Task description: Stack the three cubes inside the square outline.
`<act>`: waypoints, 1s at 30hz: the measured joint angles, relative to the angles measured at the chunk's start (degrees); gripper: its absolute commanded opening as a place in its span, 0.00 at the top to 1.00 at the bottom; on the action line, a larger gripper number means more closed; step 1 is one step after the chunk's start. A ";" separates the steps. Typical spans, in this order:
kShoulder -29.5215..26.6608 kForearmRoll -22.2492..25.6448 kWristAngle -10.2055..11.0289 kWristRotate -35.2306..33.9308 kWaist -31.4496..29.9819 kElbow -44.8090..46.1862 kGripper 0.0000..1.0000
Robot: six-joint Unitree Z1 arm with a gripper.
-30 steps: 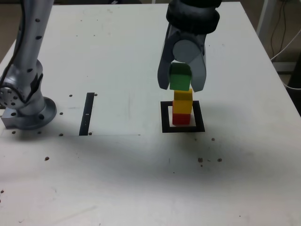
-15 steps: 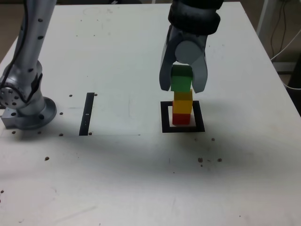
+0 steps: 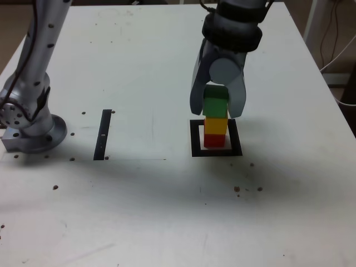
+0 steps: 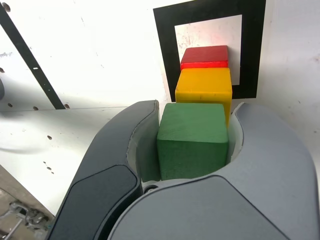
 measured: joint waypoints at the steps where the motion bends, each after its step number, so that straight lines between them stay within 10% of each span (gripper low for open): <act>1: 0.19 -0.18 0.00 0.08 0.00 0.22 0.40; 7: 0.34 -0.91 0.00 0.60 0.01 1.15 0.03; 30: -7.24 -0.65 3.22 0.28 0.01 2.31 0.01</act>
